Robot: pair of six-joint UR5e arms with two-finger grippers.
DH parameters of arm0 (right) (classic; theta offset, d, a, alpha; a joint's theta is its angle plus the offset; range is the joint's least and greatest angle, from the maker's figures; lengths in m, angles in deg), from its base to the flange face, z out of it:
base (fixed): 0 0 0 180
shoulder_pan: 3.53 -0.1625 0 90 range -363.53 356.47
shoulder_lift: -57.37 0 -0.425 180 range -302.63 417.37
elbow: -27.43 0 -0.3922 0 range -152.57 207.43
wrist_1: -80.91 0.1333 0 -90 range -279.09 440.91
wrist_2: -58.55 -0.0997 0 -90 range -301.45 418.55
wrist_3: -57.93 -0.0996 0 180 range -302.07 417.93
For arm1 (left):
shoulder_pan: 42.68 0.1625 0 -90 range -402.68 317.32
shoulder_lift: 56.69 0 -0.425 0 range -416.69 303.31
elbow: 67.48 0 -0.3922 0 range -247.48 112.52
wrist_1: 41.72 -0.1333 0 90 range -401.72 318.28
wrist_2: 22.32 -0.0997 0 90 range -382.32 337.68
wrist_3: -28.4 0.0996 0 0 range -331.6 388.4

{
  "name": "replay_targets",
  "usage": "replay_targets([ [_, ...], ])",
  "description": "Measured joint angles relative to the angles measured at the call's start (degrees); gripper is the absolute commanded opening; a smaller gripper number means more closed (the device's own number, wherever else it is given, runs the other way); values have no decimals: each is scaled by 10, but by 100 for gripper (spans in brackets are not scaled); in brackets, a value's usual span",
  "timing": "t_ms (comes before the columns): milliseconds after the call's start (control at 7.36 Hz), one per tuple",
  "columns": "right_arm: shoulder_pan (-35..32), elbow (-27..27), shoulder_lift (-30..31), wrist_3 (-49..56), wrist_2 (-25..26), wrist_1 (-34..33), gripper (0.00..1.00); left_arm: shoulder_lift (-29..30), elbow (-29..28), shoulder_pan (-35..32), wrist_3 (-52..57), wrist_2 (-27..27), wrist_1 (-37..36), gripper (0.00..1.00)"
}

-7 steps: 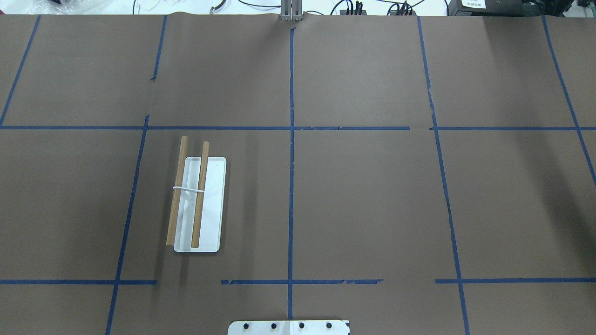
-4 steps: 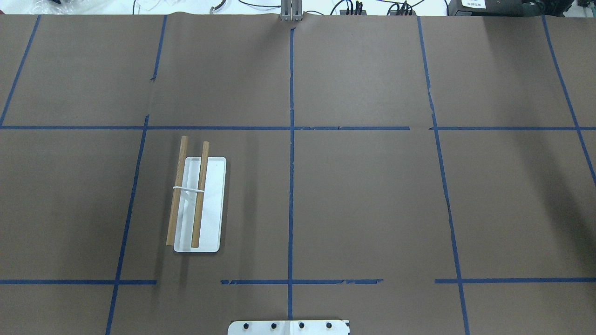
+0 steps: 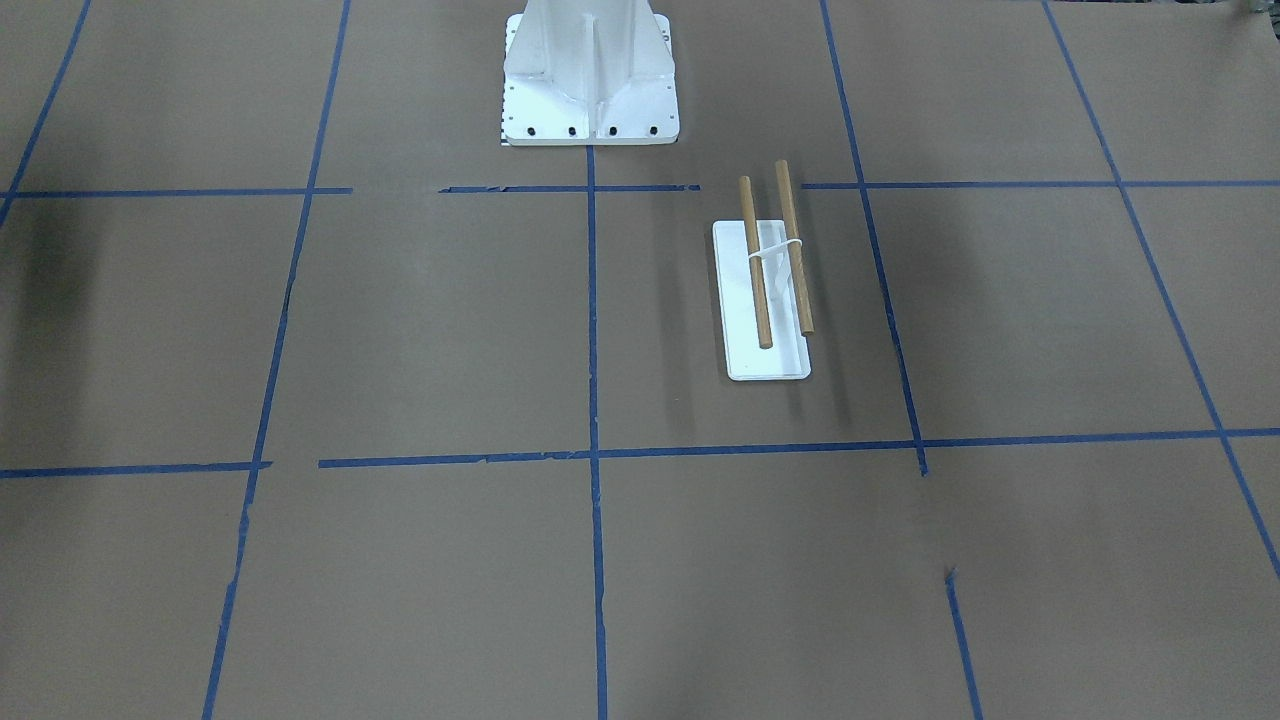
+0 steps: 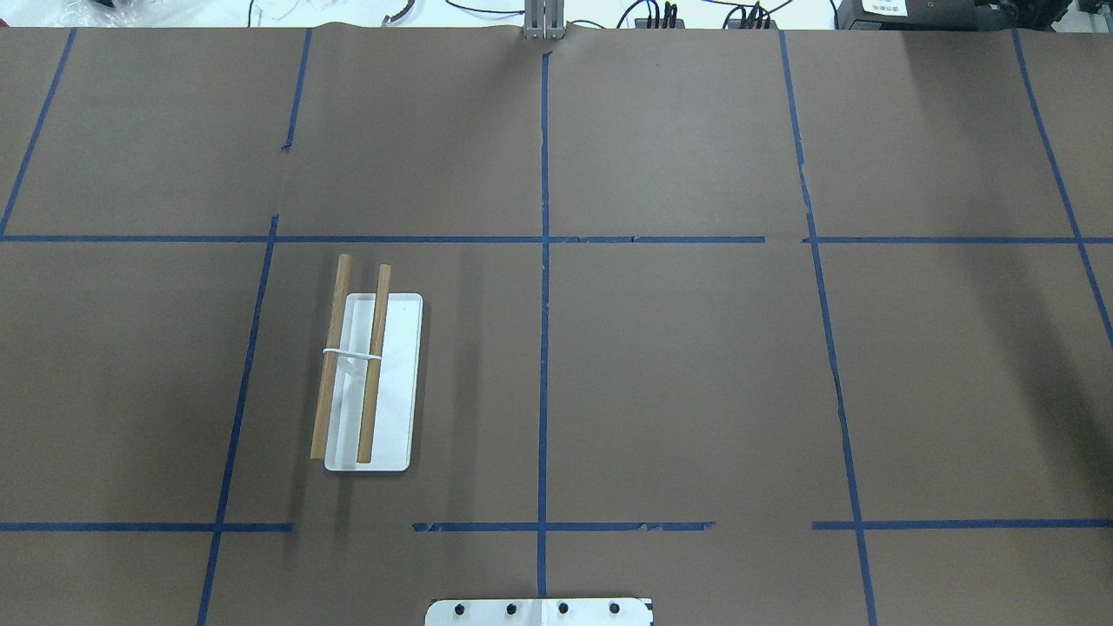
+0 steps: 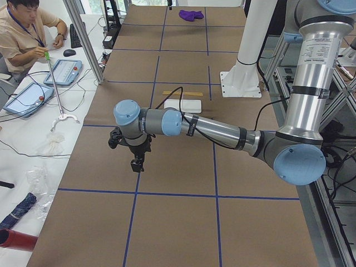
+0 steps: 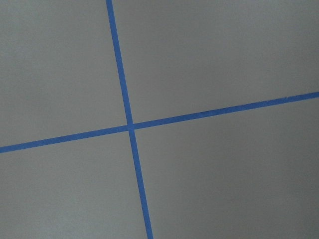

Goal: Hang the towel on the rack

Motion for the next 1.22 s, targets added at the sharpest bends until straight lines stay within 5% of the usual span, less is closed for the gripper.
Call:
replay_targets([
  [408,1,-13,63,-19,21,107,100,-1,4,9,2,2,3,100],
  [1223,3,-99,119,-26,65,128,85,-2,0,13,0,6,27,100],
])
